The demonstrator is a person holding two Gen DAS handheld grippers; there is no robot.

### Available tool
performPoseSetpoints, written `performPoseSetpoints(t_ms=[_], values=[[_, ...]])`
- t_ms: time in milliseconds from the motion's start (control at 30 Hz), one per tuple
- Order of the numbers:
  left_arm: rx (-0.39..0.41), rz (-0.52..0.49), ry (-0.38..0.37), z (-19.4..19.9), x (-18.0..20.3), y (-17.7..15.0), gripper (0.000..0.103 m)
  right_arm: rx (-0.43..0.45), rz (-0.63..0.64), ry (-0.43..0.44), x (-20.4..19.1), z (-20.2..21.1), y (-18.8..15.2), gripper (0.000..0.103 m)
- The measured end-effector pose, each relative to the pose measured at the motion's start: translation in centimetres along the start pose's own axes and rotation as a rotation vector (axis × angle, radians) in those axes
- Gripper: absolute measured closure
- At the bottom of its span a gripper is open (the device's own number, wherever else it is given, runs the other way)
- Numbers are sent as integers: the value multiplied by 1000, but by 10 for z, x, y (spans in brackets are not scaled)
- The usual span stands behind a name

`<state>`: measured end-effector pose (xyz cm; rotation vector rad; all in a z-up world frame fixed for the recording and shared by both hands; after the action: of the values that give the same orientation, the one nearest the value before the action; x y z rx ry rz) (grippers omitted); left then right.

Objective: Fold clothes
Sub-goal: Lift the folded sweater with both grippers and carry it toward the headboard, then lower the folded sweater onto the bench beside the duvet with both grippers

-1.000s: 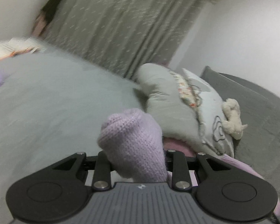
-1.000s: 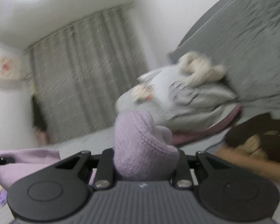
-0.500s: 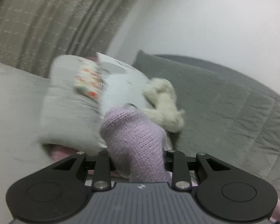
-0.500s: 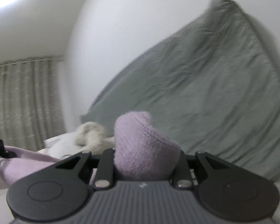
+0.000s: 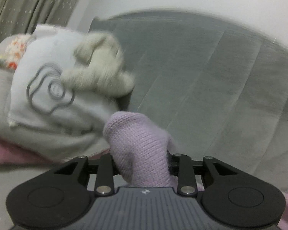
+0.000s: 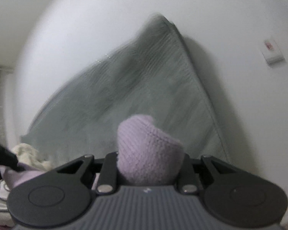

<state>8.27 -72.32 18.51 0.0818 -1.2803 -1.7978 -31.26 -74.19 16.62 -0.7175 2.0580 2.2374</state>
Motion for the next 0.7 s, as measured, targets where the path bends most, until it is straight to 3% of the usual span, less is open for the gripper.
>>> performPoseSetpoints(t_ms=[67,100,133,367,533,700], values=[[-123,5,114,-29,-27,-33,74,-203,-168,-17,17,-15,-30,82],[-146,24,143,-37,-44,-49,71,-353,-296,-44,31,-21,-57,82],[-137,48,135,-40,-57,-60,69,-438,-385,-73,42,-21,-75,81],[-137,12,65,-27,-55,-58,68,-533,-557,-97,71,-15,-89,72],[-126,16,72,-36,-59,-54,68,-523,-602,-132,91,-9,-88,70],[-129,20,63,-42,-63,-52,66,-553,-680,-181,114,-5,-96,57]])
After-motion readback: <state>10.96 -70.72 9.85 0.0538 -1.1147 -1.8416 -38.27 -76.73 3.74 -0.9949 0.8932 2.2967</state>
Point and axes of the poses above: each gripper's, at about its wrist camera, not at the fingertips, and z roughly against the way its jaws point, x to its right, y to its top, the point moved 6 cm from there along -z, roughly the way its jaws point, and after that the axes turned 5 degrees about z, right-handed, at the moved point
